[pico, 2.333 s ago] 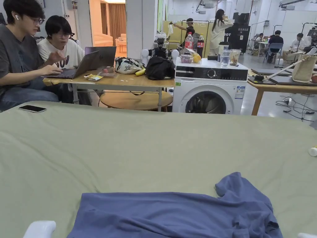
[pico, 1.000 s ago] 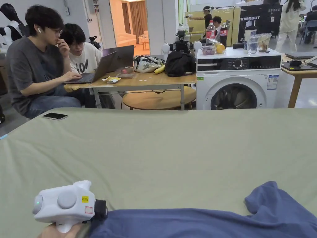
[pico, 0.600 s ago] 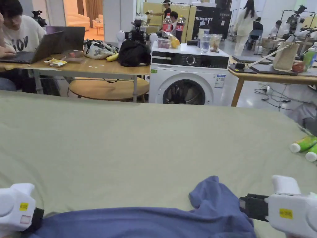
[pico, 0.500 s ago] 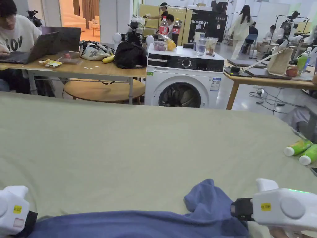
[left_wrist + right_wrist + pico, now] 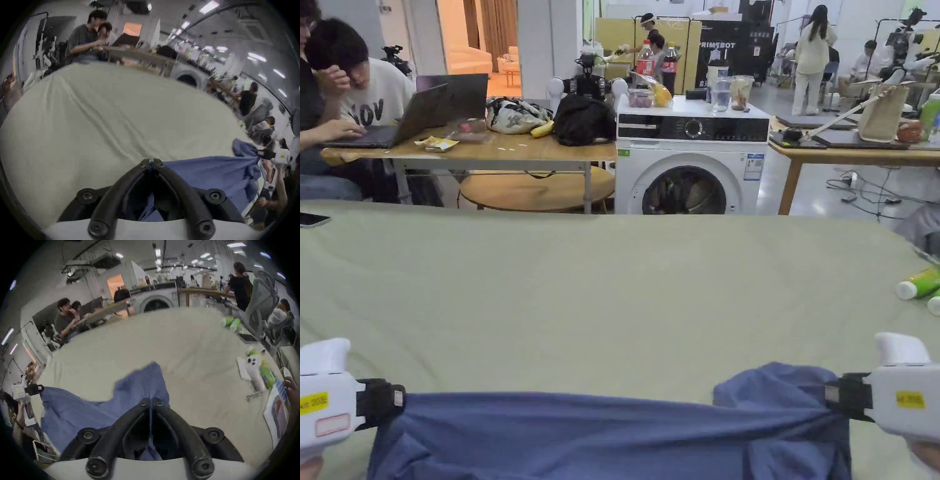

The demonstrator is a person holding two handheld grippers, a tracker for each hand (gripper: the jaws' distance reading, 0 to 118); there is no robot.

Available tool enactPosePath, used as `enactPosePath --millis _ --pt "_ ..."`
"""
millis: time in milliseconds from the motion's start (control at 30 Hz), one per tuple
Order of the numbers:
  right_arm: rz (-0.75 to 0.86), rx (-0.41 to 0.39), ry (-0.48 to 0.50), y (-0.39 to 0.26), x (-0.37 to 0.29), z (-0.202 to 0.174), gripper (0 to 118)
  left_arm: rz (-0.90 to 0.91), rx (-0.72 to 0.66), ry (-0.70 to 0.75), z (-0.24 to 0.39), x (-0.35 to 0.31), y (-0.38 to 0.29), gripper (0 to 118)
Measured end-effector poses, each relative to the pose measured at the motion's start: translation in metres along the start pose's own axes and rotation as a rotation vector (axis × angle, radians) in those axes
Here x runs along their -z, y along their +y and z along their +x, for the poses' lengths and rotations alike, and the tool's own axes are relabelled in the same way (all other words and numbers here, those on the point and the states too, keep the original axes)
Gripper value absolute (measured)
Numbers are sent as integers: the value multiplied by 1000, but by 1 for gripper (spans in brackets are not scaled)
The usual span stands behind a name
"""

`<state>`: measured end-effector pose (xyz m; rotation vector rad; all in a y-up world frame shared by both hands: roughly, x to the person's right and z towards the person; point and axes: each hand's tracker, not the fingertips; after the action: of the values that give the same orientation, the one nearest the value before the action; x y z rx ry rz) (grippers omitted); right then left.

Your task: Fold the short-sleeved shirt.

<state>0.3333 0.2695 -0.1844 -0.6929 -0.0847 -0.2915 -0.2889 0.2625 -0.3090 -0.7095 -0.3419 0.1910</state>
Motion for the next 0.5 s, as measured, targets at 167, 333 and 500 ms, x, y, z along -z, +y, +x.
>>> enactPosePath --millis 167,333,500 --pt "54 -33 26 -40 -83 -8 0 -13 90 -3 6 -74 -35 0" --pt "-66 -69 4 -107 -111 -6 0 -110 96 0 -7 -92 -95 0" --pt "-143 -80 -12 -148 -96 -4 0 -183 -3 2 -21 -77 -132 1"
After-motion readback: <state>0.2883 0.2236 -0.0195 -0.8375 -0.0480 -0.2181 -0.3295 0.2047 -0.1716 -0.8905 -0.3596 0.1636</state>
